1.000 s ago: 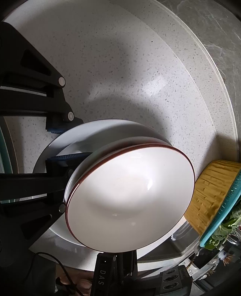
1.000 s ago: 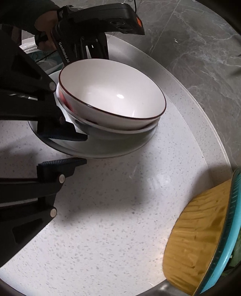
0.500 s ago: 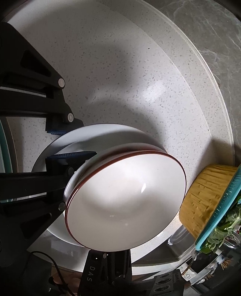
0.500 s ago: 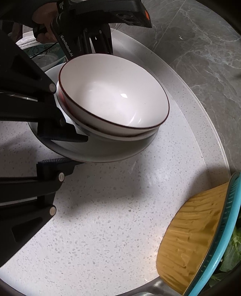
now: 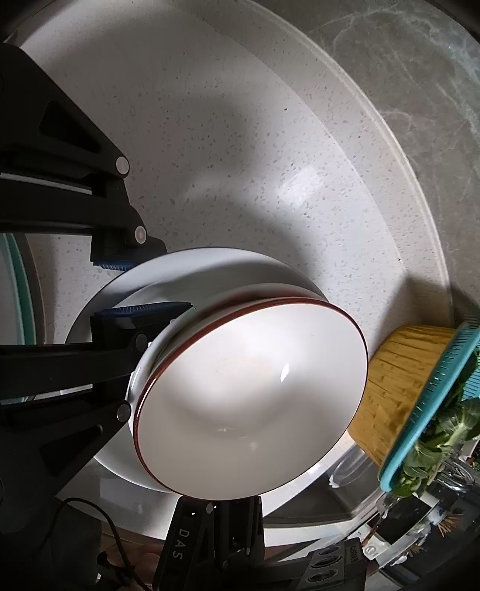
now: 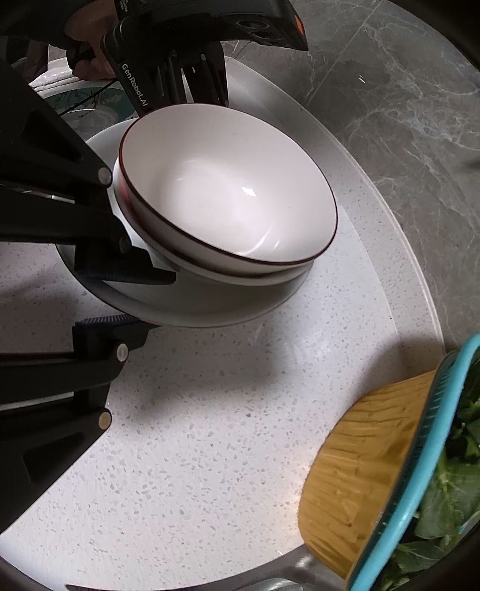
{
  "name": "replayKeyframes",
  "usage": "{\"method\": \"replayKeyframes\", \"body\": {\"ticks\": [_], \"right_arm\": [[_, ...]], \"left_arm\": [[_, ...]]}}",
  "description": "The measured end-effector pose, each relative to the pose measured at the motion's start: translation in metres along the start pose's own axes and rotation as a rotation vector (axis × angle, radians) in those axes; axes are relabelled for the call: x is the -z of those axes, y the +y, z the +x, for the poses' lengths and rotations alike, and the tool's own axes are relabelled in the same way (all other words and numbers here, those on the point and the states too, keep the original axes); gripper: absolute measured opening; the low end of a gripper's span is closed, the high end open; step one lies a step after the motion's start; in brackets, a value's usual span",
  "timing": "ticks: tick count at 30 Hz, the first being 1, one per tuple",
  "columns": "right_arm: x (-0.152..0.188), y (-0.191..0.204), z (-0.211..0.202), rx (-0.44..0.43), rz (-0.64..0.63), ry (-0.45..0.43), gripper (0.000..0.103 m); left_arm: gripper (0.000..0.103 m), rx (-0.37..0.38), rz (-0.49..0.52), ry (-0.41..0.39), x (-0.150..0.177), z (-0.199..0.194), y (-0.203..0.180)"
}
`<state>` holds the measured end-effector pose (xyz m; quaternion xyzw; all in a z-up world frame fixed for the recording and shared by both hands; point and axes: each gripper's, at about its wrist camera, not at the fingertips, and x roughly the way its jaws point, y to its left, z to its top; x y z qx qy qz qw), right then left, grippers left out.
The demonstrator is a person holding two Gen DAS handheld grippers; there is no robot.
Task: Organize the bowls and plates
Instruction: 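Lift the bowl stack with both grippers and lower it onto the teal patterned plate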
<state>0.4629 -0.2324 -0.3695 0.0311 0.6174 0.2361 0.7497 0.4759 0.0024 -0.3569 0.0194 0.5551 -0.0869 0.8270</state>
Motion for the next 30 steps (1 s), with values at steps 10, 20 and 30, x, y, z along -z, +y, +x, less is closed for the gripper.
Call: {"method": "replayKeyframes", "body": {"ticks": [10, 20, 30], "right_arm": [[-0.003, 0.023, -0.035, -0.011, -0.077, -0.042, 0.016], [0.003, 0.068, -0.057, -0.050, -0.199, -0.040, 0.017], [0.028, 0.127, -0.051, -0.108, -0.332, 0.009, 0.017]], "left_arm": [[0.013, -0.033, -0.034, -0.052, 0.015, -0.053, -0.001], [0.013, -0.088, -0.125, -0.098, 0.060, -0.110, 0.011], [0.013, -0.120, -0.265, -0.111, 0.145, -0.148, 0.034]]}}
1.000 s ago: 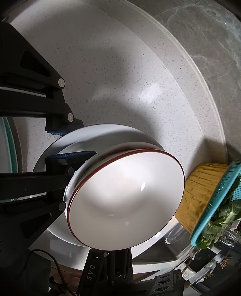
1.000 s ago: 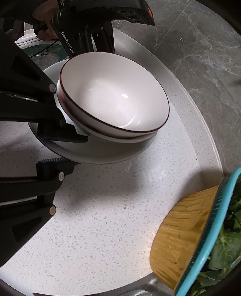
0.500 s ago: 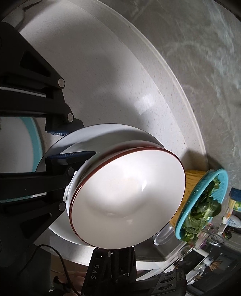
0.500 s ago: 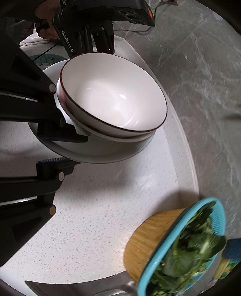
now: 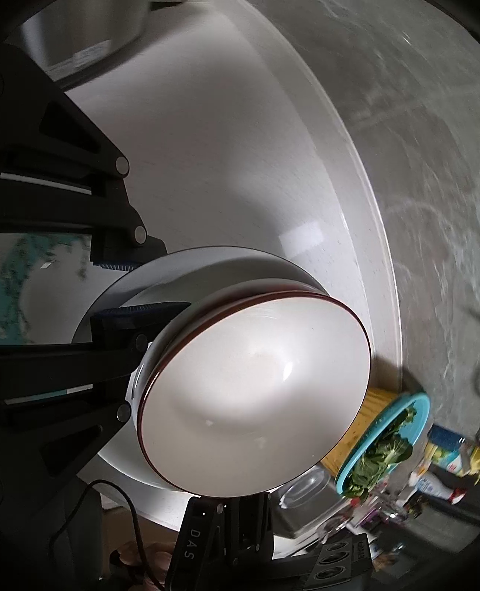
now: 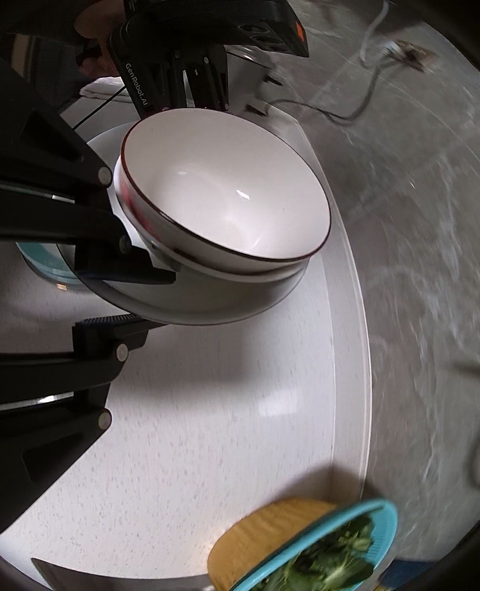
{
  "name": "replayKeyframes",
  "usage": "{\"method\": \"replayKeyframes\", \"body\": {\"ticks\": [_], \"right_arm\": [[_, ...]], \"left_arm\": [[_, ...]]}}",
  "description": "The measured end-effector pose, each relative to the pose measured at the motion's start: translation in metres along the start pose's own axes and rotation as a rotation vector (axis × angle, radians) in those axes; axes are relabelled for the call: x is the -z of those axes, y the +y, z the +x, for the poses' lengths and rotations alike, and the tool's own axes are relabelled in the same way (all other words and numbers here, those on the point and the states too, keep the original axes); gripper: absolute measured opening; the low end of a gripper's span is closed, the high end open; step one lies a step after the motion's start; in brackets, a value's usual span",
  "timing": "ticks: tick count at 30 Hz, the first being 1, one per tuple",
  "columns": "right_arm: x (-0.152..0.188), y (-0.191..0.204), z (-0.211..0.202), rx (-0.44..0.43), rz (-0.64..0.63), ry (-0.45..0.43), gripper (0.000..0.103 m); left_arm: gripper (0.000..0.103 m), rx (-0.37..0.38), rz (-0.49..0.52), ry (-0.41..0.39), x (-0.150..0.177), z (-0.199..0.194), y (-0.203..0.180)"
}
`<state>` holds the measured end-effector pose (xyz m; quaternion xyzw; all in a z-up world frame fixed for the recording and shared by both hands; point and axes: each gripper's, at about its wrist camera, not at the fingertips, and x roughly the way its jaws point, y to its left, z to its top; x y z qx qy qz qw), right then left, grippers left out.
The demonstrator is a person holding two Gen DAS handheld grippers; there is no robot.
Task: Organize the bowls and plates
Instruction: 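Lift the bowl stack with both grippers and lower it onto the teal patterned plate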
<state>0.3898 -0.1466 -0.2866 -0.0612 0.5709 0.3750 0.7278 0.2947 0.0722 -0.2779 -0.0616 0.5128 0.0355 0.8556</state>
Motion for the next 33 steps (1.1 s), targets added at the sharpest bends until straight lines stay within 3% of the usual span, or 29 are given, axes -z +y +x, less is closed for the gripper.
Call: {"method": "replayKeyframes", "body": {"ticks": [11, 20, 33], "right_arm": [[0.017, 0.043, 0.012, -0.034, -0.078, 0.039, 0.017], [0.037, 0.055, 0.020, -0.037, -0.087, 0.073, 0.017], [0.055, 0.058, 0.043, -0.036, -0.093, 0.116, 0.017]], "left_arm": [[0.013, -0.020, -0.086, -0.008, 0.068, -0.030, 0.029], [0.013, -0.004, -0.125, 0.015, 0.106, -0.028, 0.036], [0.013, -0.023, -0.131, 0.042, 0.139, -0.010, 0.043]]}}
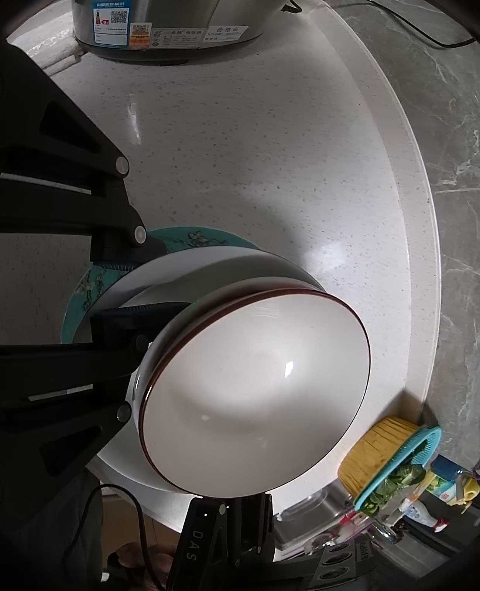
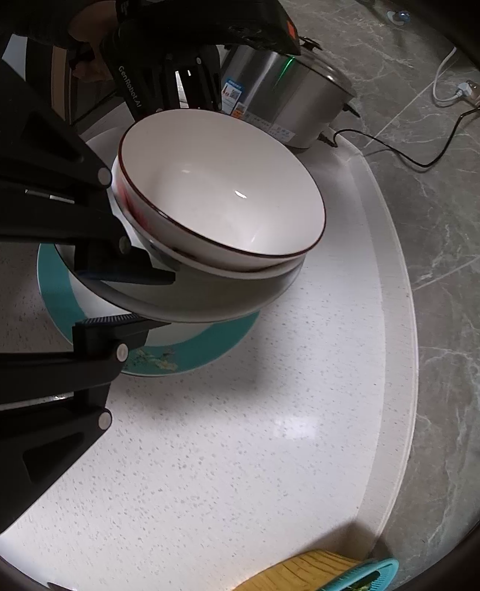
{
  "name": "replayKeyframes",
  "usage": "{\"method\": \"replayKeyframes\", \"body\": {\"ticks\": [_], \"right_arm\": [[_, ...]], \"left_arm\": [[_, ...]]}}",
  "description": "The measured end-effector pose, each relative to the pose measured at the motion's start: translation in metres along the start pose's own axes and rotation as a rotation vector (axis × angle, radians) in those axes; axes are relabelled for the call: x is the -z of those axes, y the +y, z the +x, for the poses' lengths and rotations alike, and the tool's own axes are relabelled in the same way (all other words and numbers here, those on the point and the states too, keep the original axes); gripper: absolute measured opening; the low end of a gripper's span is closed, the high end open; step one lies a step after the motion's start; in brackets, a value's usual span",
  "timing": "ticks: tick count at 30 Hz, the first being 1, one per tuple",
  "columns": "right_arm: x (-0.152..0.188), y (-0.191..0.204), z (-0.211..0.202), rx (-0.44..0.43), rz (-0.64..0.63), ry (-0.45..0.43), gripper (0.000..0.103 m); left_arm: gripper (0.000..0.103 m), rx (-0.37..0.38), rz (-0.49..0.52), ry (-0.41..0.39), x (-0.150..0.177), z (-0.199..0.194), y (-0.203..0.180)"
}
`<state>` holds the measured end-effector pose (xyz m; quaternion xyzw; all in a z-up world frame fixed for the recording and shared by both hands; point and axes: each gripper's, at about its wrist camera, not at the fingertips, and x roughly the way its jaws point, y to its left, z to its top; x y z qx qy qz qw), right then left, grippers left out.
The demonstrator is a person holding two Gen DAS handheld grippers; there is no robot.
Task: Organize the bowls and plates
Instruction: 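Lift the bowl stack with both grippers and lower it onto the teal patterned plate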
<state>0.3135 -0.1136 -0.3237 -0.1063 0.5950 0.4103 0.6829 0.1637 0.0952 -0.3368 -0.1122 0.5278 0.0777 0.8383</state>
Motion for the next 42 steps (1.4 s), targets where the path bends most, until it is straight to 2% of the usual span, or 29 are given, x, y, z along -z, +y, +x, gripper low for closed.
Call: {"method": "replayKeyframes", "body": {"ticks": [11, 20, 36, 40, 42], "right_arm": [[0.008, -0.005, 0.015, 0.009, 0.011, 0.030, 0.017], [0.010, -0.006, 0.023, 0.016, 0.020, 0.035, 0.016], [0.015, -0.007, 0.028, 0.031, 0.021, 0.004, 0.016], [0.017, -0.003, 0.028, 0.043, 0.032, -0.012, 0.020], [0.020, -0.001, 0.025, 0.057, 0.047, -0.029, 0.020]], "left_arm": [[0.014, 0.014, -0.008, 0.015, 0.013, 0.023, 0.002], [0.014, 0.016, -0.004, 0.021, 0.010, 0.037, -0.001], [0.015, -0.002, -0.013, -0.035, 0.020, 0.043, -0.004], [0.017, 0.019, -0.020, -0.051, 0.026, 0.043, -0.002], [0.024, 0.013, -0.016, -0.059, 0.028, 0.042, -0.001]]}}
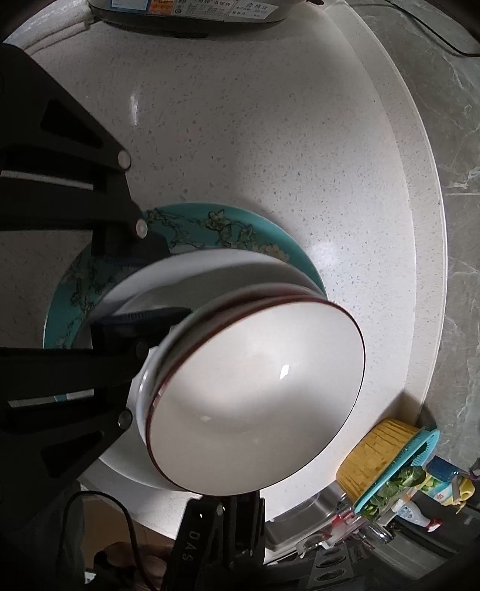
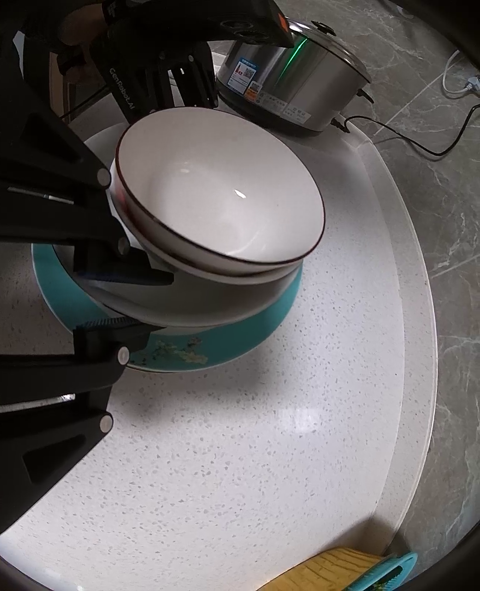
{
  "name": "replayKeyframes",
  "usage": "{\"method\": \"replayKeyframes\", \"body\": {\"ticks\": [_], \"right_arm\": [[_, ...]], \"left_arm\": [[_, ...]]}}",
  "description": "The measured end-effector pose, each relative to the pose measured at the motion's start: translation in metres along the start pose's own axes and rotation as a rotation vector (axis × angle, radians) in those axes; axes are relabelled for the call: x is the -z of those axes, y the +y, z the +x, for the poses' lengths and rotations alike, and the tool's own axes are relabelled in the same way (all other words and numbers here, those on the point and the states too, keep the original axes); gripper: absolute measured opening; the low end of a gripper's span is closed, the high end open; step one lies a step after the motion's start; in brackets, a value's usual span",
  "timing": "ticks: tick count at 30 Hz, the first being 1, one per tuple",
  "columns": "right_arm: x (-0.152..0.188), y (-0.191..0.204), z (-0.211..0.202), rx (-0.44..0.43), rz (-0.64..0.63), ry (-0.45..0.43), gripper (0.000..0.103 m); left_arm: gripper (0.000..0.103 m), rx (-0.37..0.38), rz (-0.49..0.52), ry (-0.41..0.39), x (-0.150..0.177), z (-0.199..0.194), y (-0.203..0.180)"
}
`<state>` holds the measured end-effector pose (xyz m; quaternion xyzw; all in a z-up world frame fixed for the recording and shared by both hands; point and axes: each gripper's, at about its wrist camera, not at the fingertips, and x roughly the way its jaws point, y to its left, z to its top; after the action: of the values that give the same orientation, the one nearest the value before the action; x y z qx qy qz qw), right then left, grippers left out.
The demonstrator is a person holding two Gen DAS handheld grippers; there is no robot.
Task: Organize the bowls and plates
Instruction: 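Lift the bowl stack with both grippers and lower it onto the teal patterned plate, then open both grippers and pull them back from the stack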
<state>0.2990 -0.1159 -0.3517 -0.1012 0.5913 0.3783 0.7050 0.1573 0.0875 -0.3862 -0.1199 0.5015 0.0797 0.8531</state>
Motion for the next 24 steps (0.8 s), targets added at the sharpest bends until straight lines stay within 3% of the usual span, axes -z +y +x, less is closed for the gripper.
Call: {"method": "replayKeyframes", "body": {"ticks": [2, 5, 6, 8, 10, 11, 12, 13, 15, 19, 22, 24], "right_arm": [[0.002, 0.000, -0.005, 0.015, 0.021, -0.022, 0.020], [0.008, -0.003, -0.016, 0.036, 0.070, -0.063, 0.026], [0.011, -0.004, -0.021, 0.039, 0.091, -0.080, 0.030], [0.018, -0.005, -0.035, 0.061, 0.138, -0.126, 0.041], [0.025, -0.006, -0.048, 0.068, 0.185, -0.167, 0.052], [0.031, -0.006, -0.059, 0.074, 0.211, -0.200, 0.059], [0.033, -0.005, -0.066, 0.088, 0.223, -0.222, 0.071], [0.037, -0.004, -0.074, 0.103, 0.232, -0.243, 0.078], [0.042, 0.002, -0.089, 0.124, 0.238, -0.280, 0.083], [0.052, 0.012, -0.120, 0.170, 0.231, -0.365, 0.103], [0.062, 0.024, -0.145, 0.196, 0.202, -0.463, 0.103], [0.072, 0.032, -0.161, 0.225, 0.172, -0.527, 0.103]], "left_arm": [[0.037, 0.002, -0.004, -0.006, 0.003, -0.002, 0.004], [0.047, 0.035, 0.008, -0.016, 0.007, -0.010, 0.007], [0.050, 0.054, 0.012, -0.017, 0.009, -0.014, 0.007], [0.074, 0.083, 0.018, -0.026, 0.011, -0.024, 0.007], [0.077, 0.107, 0.041, -0.043, 0.012, -0.037, 0.003], [0.084, 0.125, 0.048, -0.052, 0.012, -0.043, 0.000], [0.090, 0.143, 0.055, -0.072, 0.010, -0.052, -0.004], [0.103, 0.145, 0.063, -0.089, 0.007, -0.058, -0.007], [0.103, 0.132, 0.087, -0.141, 0.003, -0.075, -0.019], [0.103, 0.116, 0.094, -0.209, -0.001, -0.102, -0.041], [0.103, 0.042, 0.104, -0.270, 0.006, -0.121, -0.056], [0.103, -0.014, 0.055, -0.268, 0.013, -0.131, -0.061]]}}
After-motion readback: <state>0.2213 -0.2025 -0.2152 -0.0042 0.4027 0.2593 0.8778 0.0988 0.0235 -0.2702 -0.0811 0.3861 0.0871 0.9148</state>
